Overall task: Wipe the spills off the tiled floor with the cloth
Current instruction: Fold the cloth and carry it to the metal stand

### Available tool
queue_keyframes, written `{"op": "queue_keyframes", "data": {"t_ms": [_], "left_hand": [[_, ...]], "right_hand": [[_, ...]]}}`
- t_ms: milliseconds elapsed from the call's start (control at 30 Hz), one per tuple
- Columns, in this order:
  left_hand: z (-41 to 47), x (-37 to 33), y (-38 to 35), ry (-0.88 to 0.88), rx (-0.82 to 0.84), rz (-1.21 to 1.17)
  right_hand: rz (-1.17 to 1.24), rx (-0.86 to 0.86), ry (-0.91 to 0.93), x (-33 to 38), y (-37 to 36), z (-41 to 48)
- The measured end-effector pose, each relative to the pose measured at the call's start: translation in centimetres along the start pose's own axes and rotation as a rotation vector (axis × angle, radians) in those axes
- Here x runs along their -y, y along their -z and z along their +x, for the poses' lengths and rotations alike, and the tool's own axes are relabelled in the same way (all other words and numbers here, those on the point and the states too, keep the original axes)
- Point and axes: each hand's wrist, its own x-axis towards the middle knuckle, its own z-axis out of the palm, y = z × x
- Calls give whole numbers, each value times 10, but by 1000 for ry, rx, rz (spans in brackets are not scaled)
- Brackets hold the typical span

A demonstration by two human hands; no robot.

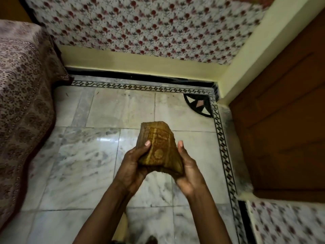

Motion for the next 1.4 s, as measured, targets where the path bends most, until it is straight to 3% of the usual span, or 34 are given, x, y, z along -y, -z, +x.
{"op": "queue_keyframes", "data": {"t_ms": [300, 633, 1067, 1400], "left_hand": [[-141, 45, -26, -71, -7, 430], [-324, 146, 4, -179, 124, 532], [-518, 250, 35, -249, 355, 751], [-632, 413, 12, -268, 710, 1159]], "right_hand": [[-24, -220, 371, -25, 49, -167], [-75, -493, 694, -155, 105, -355], [53, -688, 772, -291, 172, -554], [212, -989, 779, -389, 321, -690]]}}
